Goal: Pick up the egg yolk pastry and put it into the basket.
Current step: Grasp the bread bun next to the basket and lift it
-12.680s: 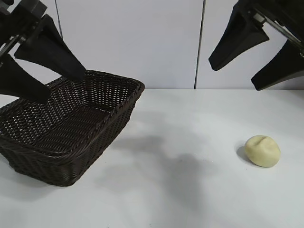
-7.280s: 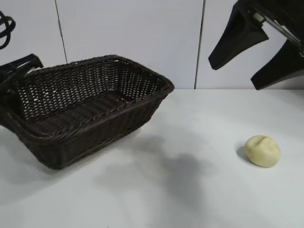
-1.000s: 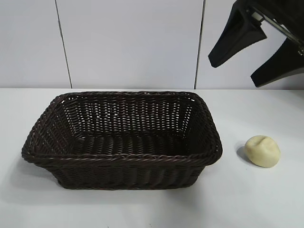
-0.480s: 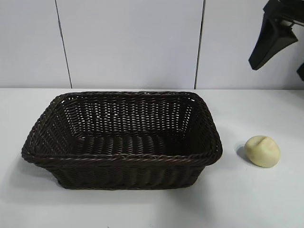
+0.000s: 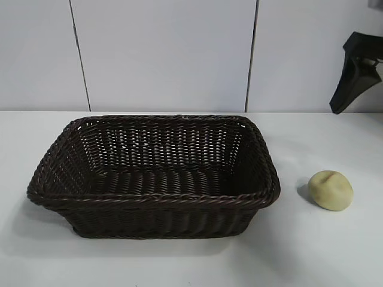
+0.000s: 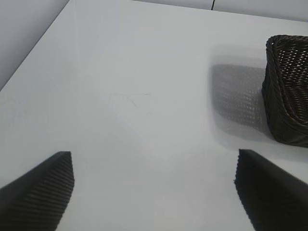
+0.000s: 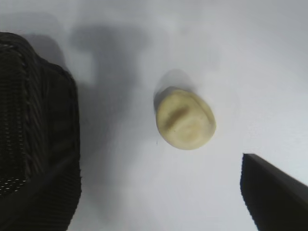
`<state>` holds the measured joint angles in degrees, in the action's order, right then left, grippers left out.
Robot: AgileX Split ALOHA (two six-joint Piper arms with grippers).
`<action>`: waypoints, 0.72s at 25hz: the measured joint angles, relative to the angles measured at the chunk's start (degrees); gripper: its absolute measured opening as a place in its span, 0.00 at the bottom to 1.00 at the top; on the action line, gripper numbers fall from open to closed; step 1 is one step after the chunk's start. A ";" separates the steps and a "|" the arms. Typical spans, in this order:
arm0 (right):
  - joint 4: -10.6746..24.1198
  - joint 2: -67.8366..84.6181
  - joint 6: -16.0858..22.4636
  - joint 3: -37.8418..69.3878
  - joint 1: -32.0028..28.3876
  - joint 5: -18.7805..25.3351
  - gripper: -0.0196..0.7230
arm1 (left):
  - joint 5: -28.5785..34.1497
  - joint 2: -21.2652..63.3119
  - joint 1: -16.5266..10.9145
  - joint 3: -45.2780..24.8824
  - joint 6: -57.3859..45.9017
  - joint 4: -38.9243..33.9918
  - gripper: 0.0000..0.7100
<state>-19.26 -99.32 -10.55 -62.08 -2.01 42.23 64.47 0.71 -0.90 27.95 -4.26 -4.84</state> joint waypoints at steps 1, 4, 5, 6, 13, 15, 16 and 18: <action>-0.33 -1.21 0.00 -0.06 0.00 -0.50 0.89 | 0.00 0.00 0.00 0.00 0.00 0.00 0.93; -2.17 -5.28 -0.84 -0.13 0.00 -1.44 0.89 | 0.00 0.00 0.00 0.00 0.00 0.00 0.93; -2.64 -6.64 -1.35 -0.13 0.00 -1.62 0.89 | 0.00 0.00 0.00 0.00 0.00 0.00 0.93; -3.24 -7.90 -1.63 -0.18 0.00 -1.71 0.89 | 0.00 0.00 0.00 0.00 0.00 0.00 0.93; -4.57 -10.98 -2.57 -0.30 0.00 -2.54 0.59 | 0.00 0.00 0.00 0.00 0.00 0.00 0.93; -4.57 -10.98 -2.57 -0.34 0.00 -2.66 0.39 | 0.00 0.00 0.00 0.00 0.00 0.00 0.93; -4.57 -10.98 -2.57 -0.34 0.00 -2.66 0.31 | 0.00 0.00 0.00 0.00 0.00 0.00 0.93; -4.67 -10.98 -2.57 -0.34 0.00 -2.48 0.16 | 0.00 0.00 0.00 0.00 0.00 0.00 0.93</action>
<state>-23.93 -110.30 -13.12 -62.42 -2.01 39.75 64.47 0.71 -0.90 27.95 -4.26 -4.84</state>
